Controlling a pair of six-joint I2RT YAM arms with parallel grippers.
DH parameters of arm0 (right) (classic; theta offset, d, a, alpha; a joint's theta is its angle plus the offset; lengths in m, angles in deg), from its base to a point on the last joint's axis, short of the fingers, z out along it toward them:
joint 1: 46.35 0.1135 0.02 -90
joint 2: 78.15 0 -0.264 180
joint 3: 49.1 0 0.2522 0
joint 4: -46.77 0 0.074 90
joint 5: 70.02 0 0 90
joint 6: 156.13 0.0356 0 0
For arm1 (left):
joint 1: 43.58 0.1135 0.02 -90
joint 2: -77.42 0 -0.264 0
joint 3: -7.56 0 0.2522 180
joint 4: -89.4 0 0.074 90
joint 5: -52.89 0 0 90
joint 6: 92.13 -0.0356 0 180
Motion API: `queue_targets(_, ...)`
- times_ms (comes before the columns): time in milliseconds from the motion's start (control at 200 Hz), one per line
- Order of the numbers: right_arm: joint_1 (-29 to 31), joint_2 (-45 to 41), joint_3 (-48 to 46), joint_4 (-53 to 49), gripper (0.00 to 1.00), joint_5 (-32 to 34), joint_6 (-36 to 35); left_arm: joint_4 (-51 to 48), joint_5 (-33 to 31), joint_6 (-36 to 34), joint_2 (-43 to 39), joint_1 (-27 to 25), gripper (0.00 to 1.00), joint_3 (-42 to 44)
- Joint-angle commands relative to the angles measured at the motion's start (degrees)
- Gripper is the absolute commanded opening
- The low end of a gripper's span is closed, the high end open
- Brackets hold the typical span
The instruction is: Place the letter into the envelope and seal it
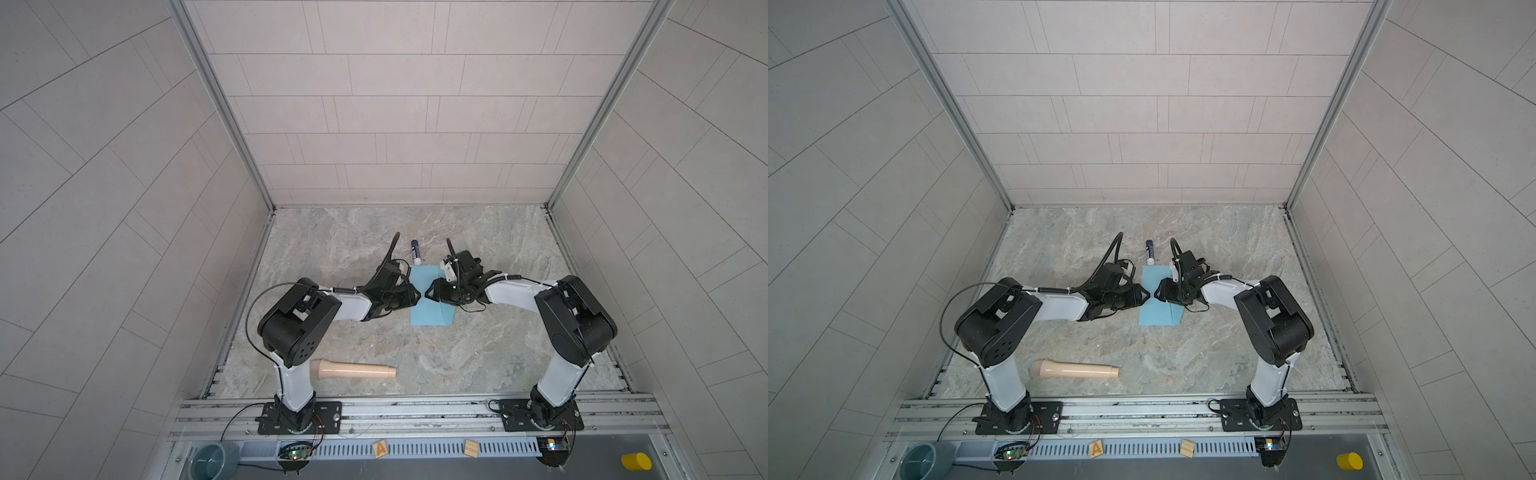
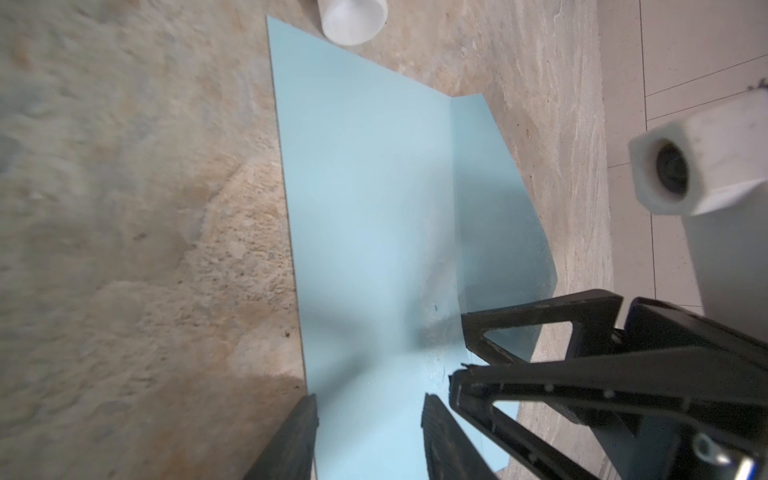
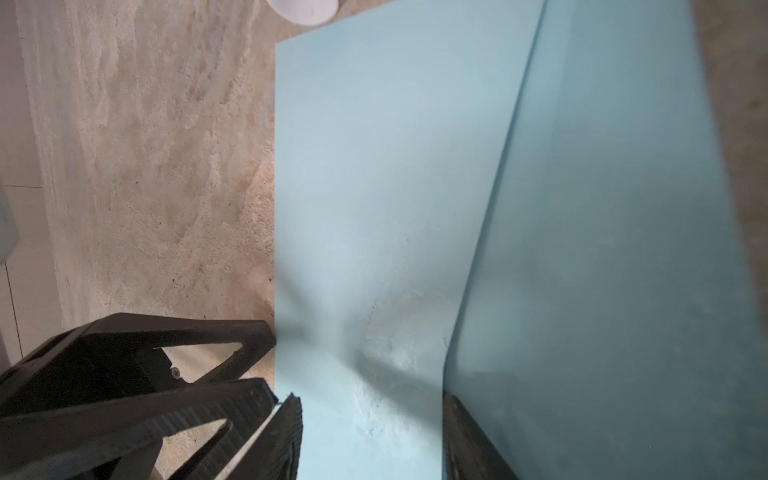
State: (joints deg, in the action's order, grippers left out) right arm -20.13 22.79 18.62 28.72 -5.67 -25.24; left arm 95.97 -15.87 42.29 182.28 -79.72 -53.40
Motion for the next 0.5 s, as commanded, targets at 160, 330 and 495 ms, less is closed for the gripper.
queue_targets(160, 0.94, 1.03, -0.09, 0.51, 0.53, -0.53, 1.30, 0.55, 0.36, 0.69, 1.31, -0.83, 0.48, 1.10)
queue_targets(330, 0.68, -0.41, 0.74, -1.33, 0.53, 0.54, 0.16, -0.86, -0.30, -0.32, -0.37, -0.74, 0.48, 0.99)
queue_targets(495, 0.25, -4.88, 2.49, -6.29, 0.55, 3.27, -2.73, -6.39, -2.89, -4.46, -5.93, -0.17, 0.52, 0.42)
